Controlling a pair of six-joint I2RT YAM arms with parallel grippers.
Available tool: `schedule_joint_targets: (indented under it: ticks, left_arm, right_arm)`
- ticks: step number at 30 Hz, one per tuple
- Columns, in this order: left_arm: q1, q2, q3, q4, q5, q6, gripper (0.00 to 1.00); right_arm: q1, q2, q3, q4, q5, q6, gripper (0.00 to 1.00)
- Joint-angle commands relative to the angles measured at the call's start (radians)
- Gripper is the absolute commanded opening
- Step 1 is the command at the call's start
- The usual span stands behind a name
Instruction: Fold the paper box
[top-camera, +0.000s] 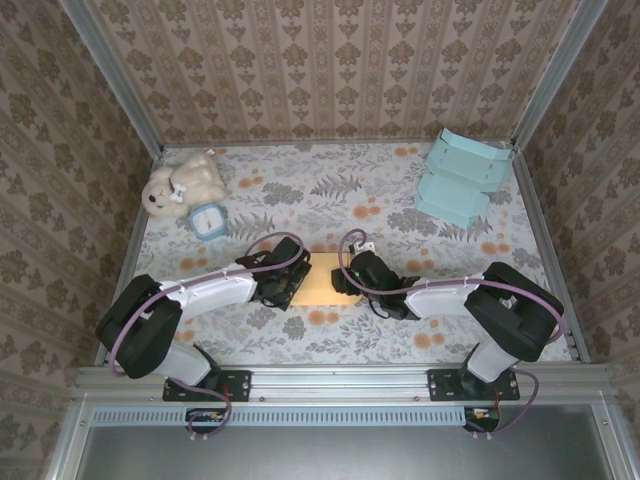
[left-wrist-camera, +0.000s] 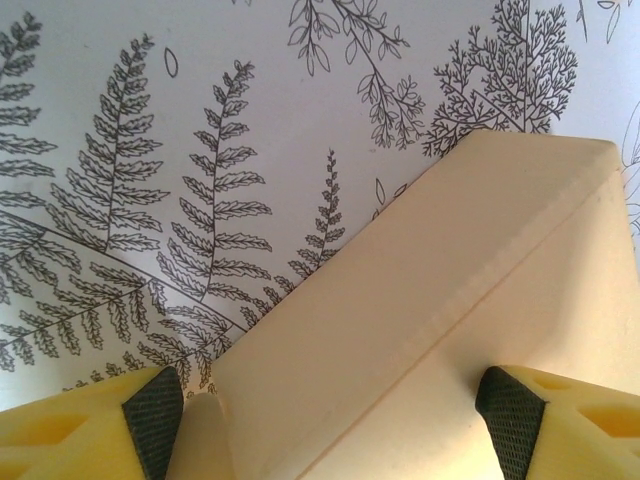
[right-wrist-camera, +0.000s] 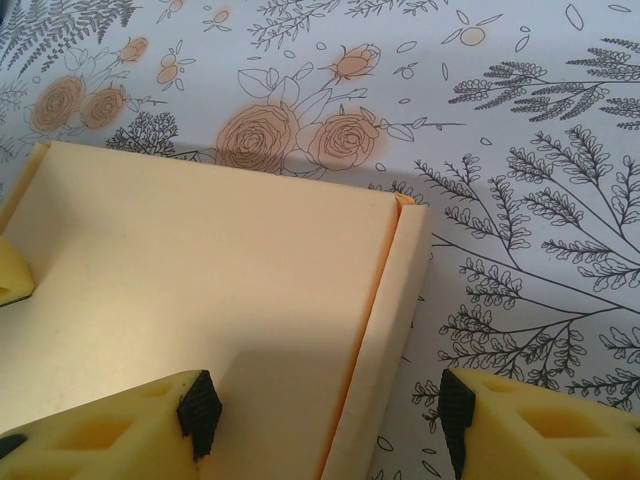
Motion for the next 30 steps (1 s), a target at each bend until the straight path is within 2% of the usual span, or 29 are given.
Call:
schedule_joint_targets:
  ticks: [1, 14, 30]
  left_arm:
    - [-0.004, 0.026, -0.035, 0.016, 0.049, -0.06, 0.81]
    - [-0.001, 0.03, -0.049, 0.006, 0.034, -0.064, 0.79]
    - [0.008, 0.032, -0.059, -0.012, 0.026, -0.054, 0.76]
  right_arm:
    - [0.012, 0.036, -0.031, -0.059, -0.034, 0.005, 0.64]
    - [0.013, 0.012, -0.035, -0.07, -0.035, 0.005, 0.64]
    - [0.019, -0.182, -0.06, -0.172, -0.006, -0.014, 0.64]
